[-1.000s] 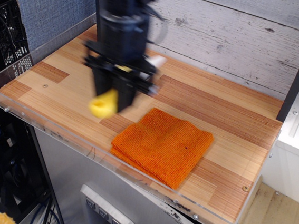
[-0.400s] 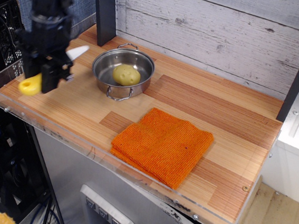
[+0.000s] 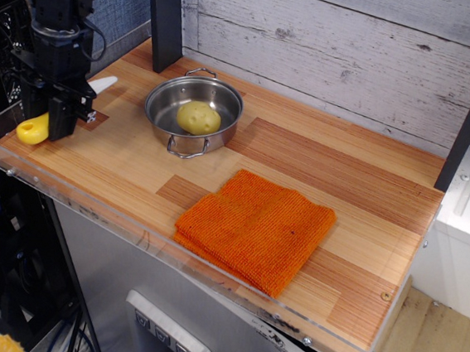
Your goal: Move knife to left of pot, left edge of table.
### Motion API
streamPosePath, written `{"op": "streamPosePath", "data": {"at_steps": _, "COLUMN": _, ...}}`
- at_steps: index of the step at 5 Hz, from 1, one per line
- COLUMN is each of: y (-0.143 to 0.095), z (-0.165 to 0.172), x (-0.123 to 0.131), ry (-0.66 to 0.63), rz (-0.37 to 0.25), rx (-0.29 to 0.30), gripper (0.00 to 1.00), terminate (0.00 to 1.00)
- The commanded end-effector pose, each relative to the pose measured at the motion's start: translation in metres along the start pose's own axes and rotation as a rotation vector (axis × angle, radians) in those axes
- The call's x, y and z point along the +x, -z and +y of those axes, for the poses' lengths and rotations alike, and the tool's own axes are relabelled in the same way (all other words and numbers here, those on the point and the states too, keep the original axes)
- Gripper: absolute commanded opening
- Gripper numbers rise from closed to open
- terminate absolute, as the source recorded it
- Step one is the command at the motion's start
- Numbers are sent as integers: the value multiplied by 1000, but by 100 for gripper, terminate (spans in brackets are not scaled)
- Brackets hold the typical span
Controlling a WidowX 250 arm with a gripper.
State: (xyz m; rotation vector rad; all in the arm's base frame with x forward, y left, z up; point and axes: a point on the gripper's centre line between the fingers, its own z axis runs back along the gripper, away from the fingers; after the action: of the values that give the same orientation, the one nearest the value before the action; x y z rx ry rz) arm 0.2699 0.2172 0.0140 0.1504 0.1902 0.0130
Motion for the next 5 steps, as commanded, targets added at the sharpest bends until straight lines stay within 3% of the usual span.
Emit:
{"op": "streamPosePath", "data": {"at_steps": 1, "y": -33, "z": -11, "x": 5, "ry": 23, "rz": -82, "rx": -6, "gripper": 100, "terminate": 0}}
{"op": "streamPosePath", "data": {"at_steps": 2, "y": -58, "z": -16, "x": 0, "ry": 14, "rz": -150, "rx": 2, "gripper": 100, "terminate": 0}}
{"op": "streamPosePath", "data": {"at_steps": 4, "y": -157, "z": -36, "x": -28, "ry": -58, "rz": -405, "rx": 35, "gripper": 100, "terminate": 0}}
{"op": "streamPosePath", "data": {"at_steps": 5, "y": -180, "z": -60, "x": -30, "ry": -9, "rz": -448, "rx": -29, "gripper": 100, "terminate": 0}}
